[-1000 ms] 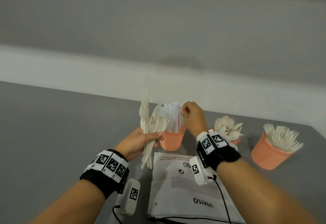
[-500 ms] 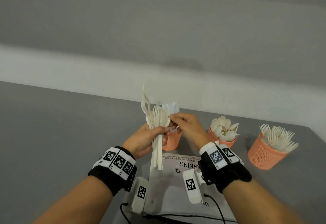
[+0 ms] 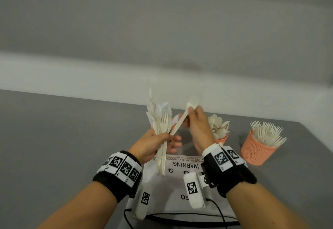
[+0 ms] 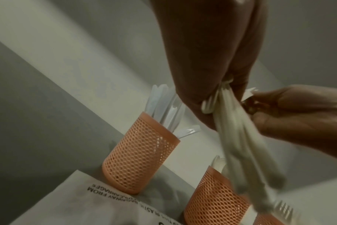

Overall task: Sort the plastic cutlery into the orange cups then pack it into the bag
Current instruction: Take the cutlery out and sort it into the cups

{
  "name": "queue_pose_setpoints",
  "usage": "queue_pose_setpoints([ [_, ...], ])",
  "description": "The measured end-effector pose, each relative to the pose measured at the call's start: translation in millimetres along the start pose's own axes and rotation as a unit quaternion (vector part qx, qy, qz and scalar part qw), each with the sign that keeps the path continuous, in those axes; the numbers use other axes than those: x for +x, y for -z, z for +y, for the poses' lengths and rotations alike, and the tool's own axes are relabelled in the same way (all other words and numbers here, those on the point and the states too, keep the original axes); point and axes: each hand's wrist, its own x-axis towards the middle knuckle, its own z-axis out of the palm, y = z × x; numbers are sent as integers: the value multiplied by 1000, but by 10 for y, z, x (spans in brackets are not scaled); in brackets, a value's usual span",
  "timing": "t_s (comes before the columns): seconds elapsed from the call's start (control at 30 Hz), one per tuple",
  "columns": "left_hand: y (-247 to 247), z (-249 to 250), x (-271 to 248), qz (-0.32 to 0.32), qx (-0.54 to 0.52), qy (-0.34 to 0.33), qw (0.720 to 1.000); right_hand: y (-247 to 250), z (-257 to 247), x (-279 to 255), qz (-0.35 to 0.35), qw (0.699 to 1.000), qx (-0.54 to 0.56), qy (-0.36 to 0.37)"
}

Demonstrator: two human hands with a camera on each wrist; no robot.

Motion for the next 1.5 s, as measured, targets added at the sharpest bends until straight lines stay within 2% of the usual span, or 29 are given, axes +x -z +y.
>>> queue_pose_setpoints([
  [0.07, -4, -20, 36, 28, 0, -2, 1000, 73, -145, 22, 42, 993, 107, 22],
  [0.13, -18, -23, 54, 37, 7, -8, 999, 113, -235, -6, 21, 992, 121, 38],
  [0.2, -65, -22, 64, 46, 36, -23, 998, 62, -219, -71, -28, 996, 76, 24],
  [0.27, -117, -24, 58, 94, 93, -44, 990, -22, -135, -124, -64, 998, -14, -3],
  [0.33, -158, -38, 65, 121, 126, -66, 982, -106, -43, -162, -97, 993, -55, -29],
  [0.47, -192, -79, 103, 132, 168, -86, 973, -159, 61, -100, -78, 993, -75, -45],
  [0.57, -161, -87, 133, 123, 195, -97, 968, -153, 91, -50, -107, 991, -68, -44],
  [0.63, -118, -81, 137, 93, 188, -94, 973, -125, 65, -66, -120, 990, -29, -71],
  [0.77, -113, -38, 78, 6, 112, -59, 992, -94, 70, -79, -125, 987, 1, -99],
  [0.83, -99, -35, 68, -15, 59, -40, 997, -112, 97, -67, -110, 989, 13, -96],
  [0.93, -59, -11, 66, -19, 15, -1, 1000, -96, 108, -5, -80, 991, 46, -93],
  [1.1, -94, 100, 38, 17, 44, 2, 999, 11, 29, 88, -18, 989, 129, -69],
  [1.27, -74, 106, 72, 68, 58, -1, 996, 182, -124, 205, 26, 958, 279, -53],
  [1.4, -45, 112, 103, 60, 11, 1, 998, 356, -107, 270, 19, 970, 237, -41],
  [1.5, -117, 126, 121, -5, -28, 11, 1000, 402, -21, 206, -47, 984, 160, -57],
])
